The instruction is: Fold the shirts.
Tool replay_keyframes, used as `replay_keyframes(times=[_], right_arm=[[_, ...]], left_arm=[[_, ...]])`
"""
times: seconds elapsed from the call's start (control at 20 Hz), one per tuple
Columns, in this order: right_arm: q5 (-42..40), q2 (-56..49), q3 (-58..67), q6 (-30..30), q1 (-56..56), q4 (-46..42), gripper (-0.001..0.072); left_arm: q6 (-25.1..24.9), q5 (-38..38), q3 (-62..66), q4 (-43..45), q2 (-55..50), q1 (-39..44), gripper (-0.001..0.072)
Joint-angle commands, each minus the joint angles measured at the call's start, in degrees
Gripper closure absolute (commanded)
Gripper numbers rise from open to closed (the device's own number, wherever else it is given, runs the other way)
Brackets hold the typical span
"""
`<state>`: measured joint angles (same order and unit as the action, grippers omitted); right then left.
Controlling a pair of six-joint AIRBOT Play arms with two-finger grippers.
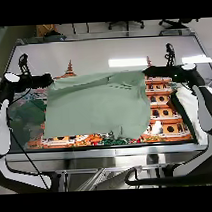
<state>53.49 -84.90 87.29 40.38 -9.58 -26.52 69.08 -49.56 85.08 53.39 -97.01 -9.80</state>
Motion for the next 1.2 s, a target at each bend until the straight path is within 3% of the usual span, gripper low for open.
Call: replay_keyframes(times=[0.0, 0.2, 0.75, 0.9, 0.95, 1.0, 1.05, 1.15], right_arm=[[1.2, -2.2, -0.1, 2.4, 0.1, -6.3, 0.0701], [8.9, -1.9, -1.7, 8.8, -0.2, -16.1, 0.0701], [7.8, -1.9, -7.7, 9.0, 1.0, -16.4, 0.0701], [8.9, -1.9, -7.7, 9.2, 1.1, -15.7, 0.0685], [10.0, -1.5, -7.7, 9.2, 1.1, -14.7, 0.0558], [11.1, -0.7, -7.7, 10.0, 1.0, -14.7, 0.0477], [12.0, 0.5, -7.7, 10.8, 1.0, -15.2, 0.0475], [14.4, 4.6, -7.7, 14.2, -0.2, -17.7, 0.0474]], left_arm=[[-2.9, -6.6, 6.9, 0.8, -7.8, -1.4, 0.0692], [-3.3, -13.7, 13.1, 3.3, -11.0, -4.2, 0.0693], [-6.1, -16.3, 14.6, 4.1, -16.2, -3.8, 0.0693], [-6.0, -21.5, 17.6, 4.1, -16.2, -4.3, 0.0688], [-6.0, -24.7, 19.1, 4.1, -16.2, -4.5, 0.0618], [-5.0, -28.3, 21.1, 4.7, -16.2, -4.7, 0.0221], [-1.0, -31.3, 23.4, 7.6, -16.2, -4.9, 0.0128], [5.6, -39.0, 28.1, 15.2, -16.2, -5.7, 0.0128]])
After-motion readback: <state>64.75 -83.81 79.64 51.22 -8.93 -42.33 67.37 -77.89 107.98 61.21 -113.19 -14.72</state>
